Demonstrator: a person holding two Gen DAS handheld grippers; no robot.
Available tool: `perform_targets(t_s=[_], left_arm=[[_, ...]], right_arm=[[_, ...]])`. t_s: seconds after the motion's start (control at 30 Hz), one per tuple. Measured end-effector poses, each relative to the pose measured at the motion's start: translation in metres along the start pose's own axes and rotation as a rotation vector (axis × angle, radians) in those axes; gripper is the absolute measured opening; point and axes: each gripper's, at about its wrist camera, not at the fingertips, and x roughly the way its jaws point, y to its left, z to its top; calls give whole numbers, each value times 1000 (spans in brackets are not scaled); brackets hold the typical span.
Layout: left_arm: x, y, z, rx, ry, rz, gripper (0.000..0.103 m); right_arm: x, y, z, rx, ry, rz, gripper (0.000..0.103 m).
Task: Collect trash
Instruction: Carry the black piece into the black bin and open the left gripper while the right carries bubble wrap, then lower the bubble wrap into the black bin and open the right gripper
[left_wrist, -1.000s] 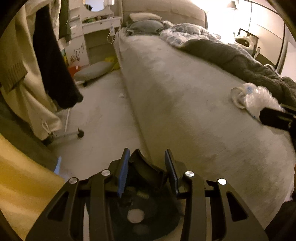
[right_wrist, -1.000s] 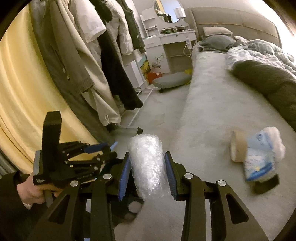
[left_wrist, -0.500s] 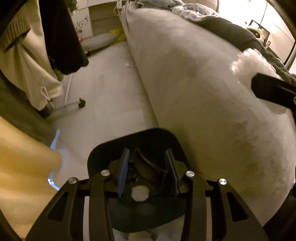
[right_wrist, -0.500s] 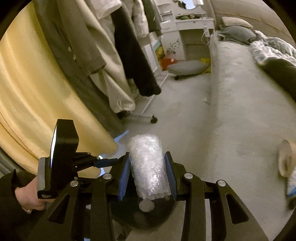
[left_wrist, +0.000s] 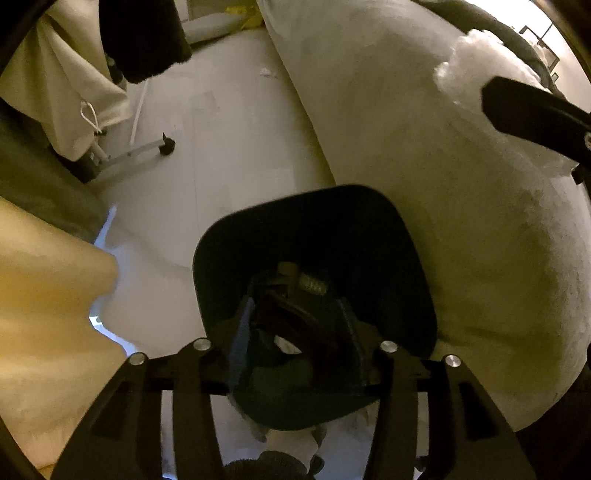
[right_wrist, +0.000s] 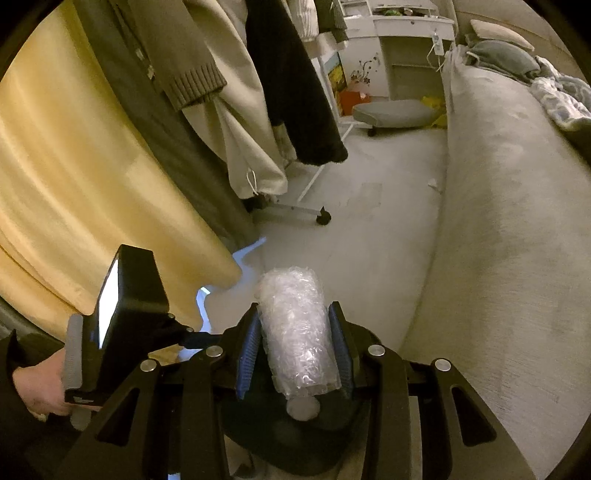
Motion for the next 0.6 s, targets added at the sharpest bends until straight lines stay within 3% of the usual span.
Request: perform_targets(t_s=[0.13, 0.27, 0.4, 0.6], left_arm=[[0, 8, 0, 0, 7, -3, 60], [-1, 13, 2, -5, 4, -21, 77], [-8, 20, 2, -16, -16, -19, 79], [-36, 20, 6, -13, -109, 0, 80]], right_arm=[[14, -2, 0, 2, 36, -8, 37], [26, -2, 0, 1, 65, -17, 37], [35, -1, -1, -3, 87, -27, 37], [53, 0, -8, 3, 141, -39, 37]])
